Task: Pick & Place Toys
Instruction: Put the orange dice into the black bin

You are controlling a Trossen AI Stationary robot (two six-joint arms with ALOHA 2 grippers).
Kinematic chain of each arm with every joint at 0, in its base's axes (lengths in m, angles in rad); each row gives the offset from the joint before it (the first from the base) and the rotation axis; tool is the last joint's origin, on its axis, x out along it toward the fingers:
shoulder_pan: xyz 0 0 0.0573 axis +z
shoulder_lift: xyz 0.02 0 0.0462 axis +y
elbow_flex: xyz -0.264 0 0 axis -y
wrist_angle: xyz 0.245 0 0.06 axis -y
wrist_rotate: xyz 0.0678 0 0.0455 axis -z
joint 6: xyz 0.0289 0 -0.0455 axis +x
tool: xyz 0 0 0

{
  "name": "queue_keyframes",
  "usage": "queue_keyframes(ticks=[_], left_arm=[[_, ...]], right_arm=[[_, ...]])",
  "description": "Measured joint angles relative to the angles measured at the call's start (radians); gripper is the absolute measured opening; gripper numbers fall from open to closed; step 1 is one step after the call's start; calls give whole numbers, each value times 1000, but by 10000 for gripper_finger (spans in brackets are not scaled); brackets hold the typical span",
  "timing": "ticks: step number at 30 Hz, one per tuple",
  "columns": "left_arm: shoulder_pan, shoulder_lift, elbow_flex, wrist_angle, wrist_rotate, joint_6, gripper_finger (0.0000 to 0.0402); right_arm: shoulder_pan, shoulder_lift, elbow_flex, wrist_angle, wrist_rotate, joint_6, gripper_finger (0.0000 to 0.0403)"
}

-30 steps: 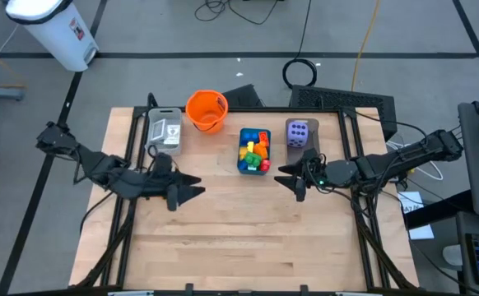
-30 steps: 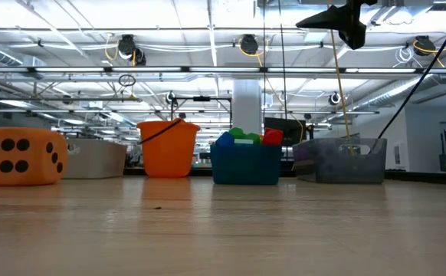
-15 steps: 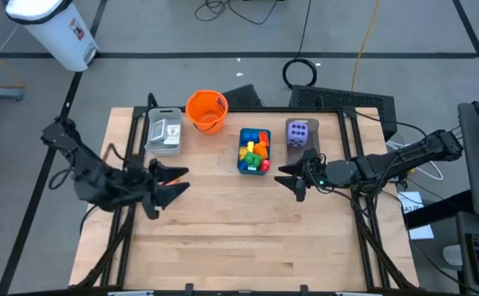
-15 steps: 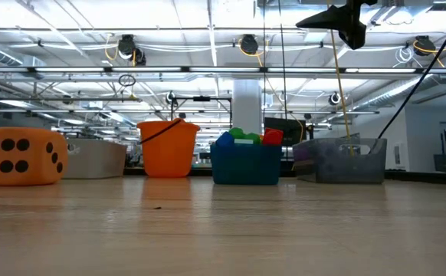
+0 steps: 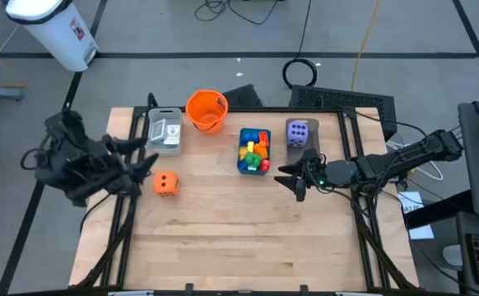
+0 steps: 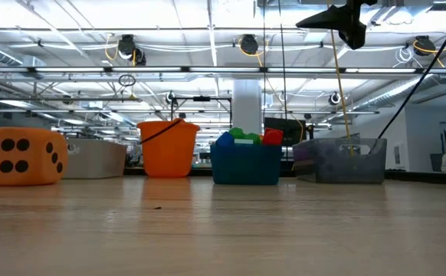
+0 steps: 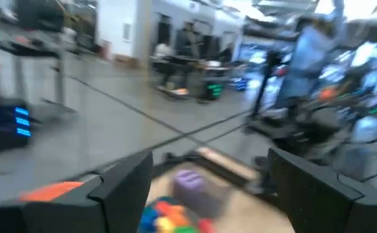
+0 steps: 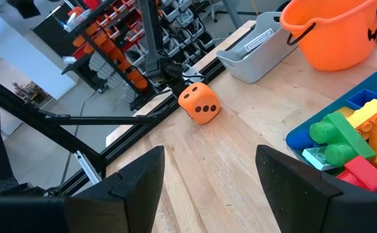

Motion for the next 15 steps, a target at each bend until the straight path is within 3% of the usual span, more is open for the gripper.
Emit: queue_keyframes(ticks=[2, 7, 15], left_arm=[[-15, -14, 0, 6, -45, 93, 310], [-27, -52, 0, 10, -47, 266, 310], [-27, -163, 0, 40, -48, 288, 310]], right_arm=[[0, 0, 0, 0, 0, 0, 235], [0, 0, 0, 0, 0, 0, 235], [0, 0, 0, 0, 1, 0, 236]])
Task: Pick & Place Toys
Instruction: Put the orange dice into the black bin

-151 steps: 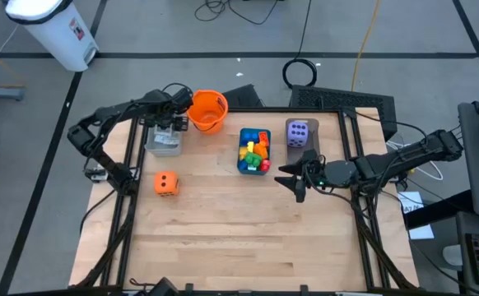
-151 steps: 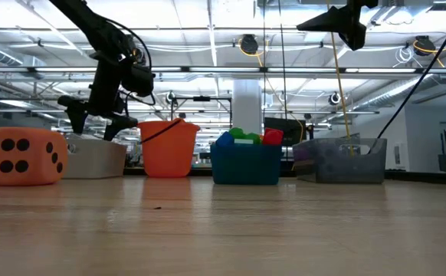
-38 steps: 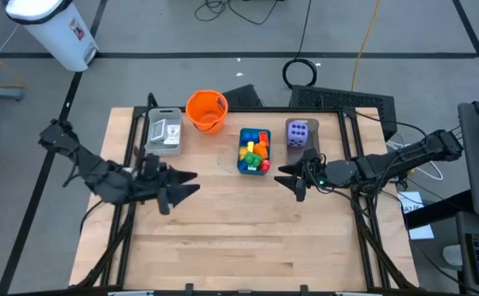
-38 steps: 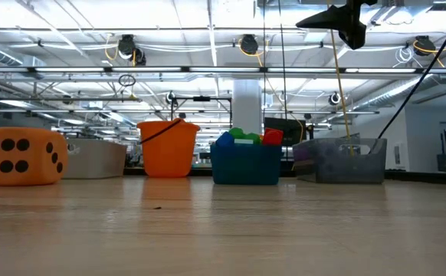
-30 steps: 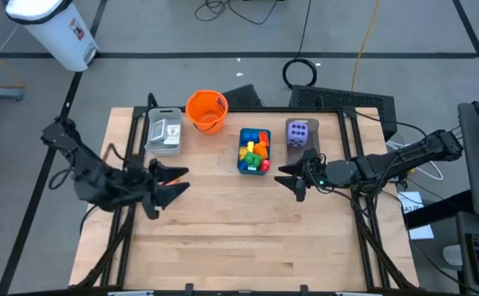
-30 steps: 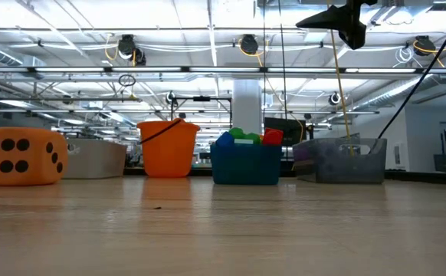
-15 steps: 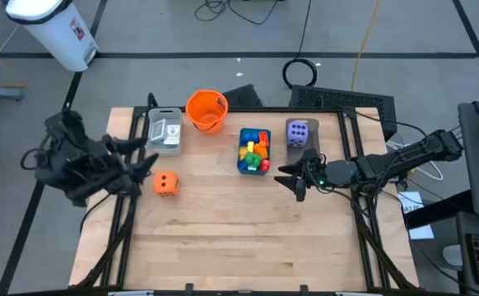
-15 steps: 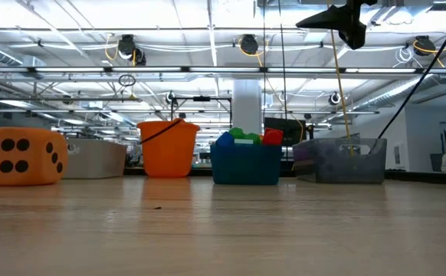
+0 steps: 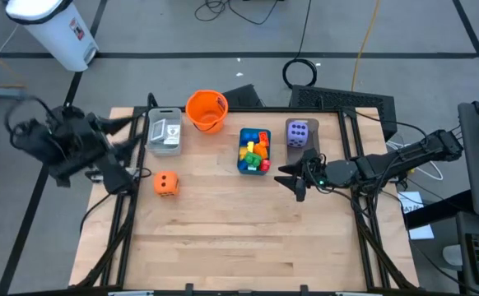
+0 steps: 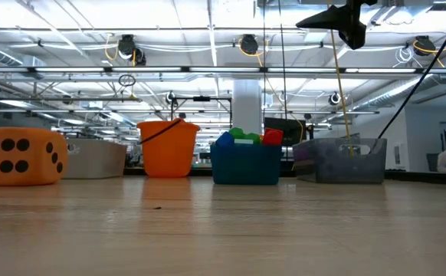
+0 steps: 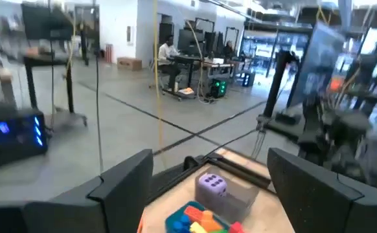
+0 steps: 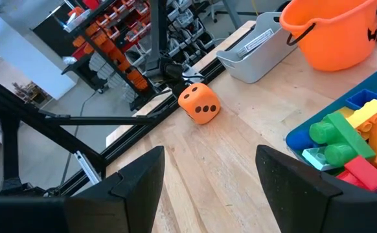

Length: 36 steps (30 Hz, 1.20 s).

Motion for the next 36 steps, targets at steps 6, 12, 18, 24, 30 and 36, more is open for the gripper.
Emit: queue_keyframes(ticks=[6, 12, 18, 24, 30, 36], left_arm=[[1, -126, 2, -35, 183, -11, 310], [26, -106, 1, -96, 340, -52, 310], [132, -30, 0, -139, 636, -232, 310], [274, 57, 0, -153, 835, -313, 310], [431, 69, 0, -443, 927, -485, 310], [546, 42, 0, -849, 1010, -711, 310]], right_arm=[[0, 0, 0, 0, 0, 0, 236], [0, 0, 0, 0, 1, 0, 236], [0, 0, 0, 0, 2, 3, 236], [0, 0, 0, 8, 2, 3, 236], [0, 0, 0, 8, 2, 4, 236], [0, 0, 0, 8, 0, 17, 235]])
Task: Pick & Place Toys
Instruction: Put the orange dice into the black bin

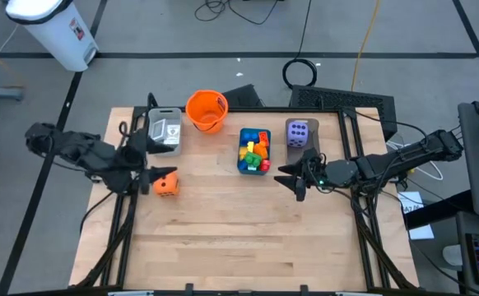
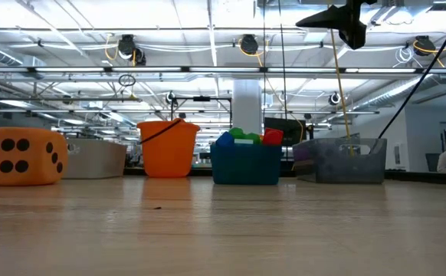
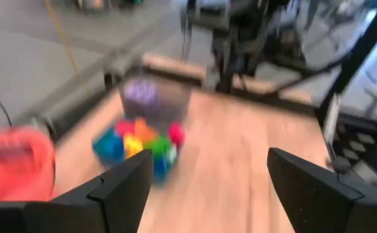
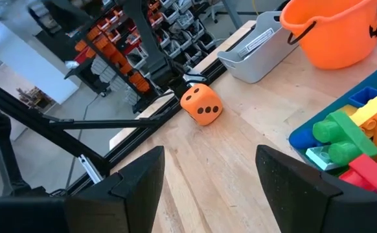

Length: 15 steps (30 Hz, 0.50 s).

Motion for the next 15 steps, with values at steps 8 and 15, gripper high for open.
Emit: queue_keyframes(ticks=[8, 15], left_arm=[[144, 4, 1, -322, 271, -112, 310], [250, 32, 2, -512, 437, -111, 310]], right_arm=[[0, 0, 0, 0, -1, 12, 235], [0, 0, 0, -6, -1, 10, 235]])
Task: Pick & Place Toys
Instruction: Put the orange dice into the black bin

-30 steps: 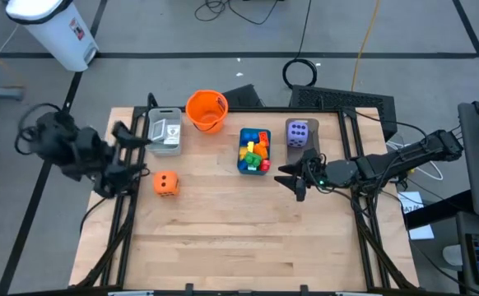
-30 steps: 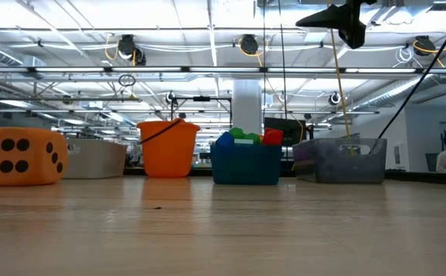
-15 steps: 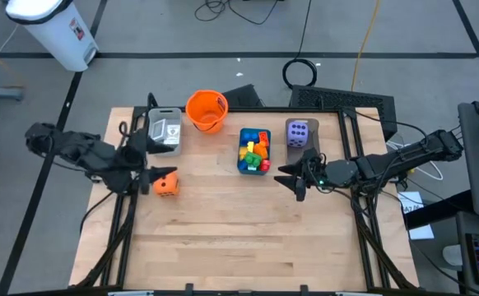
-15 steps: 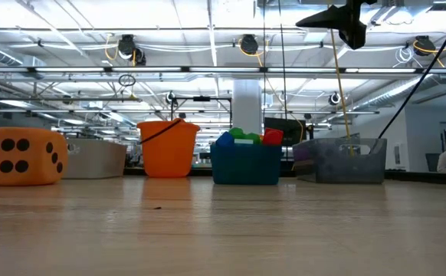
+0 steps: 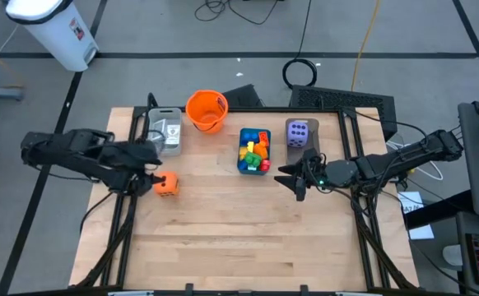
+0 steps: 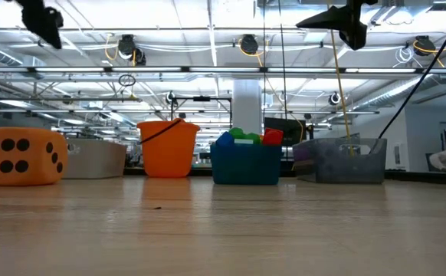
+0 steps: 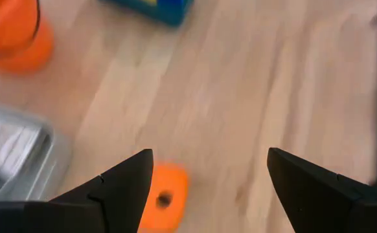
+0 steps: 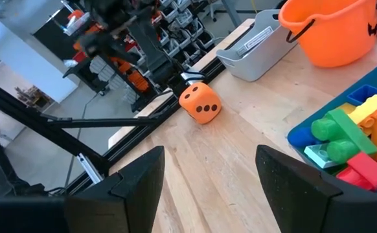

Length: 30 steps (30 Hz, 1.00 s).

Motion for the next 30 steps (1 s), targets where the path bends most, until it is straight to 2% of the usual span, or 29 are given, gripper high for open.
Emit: queue_keyframes(ticks=[6, 12, 15, 19, 25, 30], left_arm=[[38, 107, 0, -185, 0, 69, 310], [69, 187, 0, -227, -3, 123, 310], [74, 203, 0, -235, 4, 104, 310], [73, 204, 0, -263, 45, 206, 310], [73, 204, 0, -310, 54, 247, 310], [73, 205, 0, -324, 122, 266, 311]], right_arm=[[0, 0, 0, -11, 0, 0, 235], [0, 0, 0, -10, 0, 0, 235], [0, 0, 0, -10, 0, 0, 235], [0, 0, 0, -10, 0, 0, 235], [0, 0, 0, -10, 0, -9, 235], [0, 0, 0, -10, 0, -30, 235]])
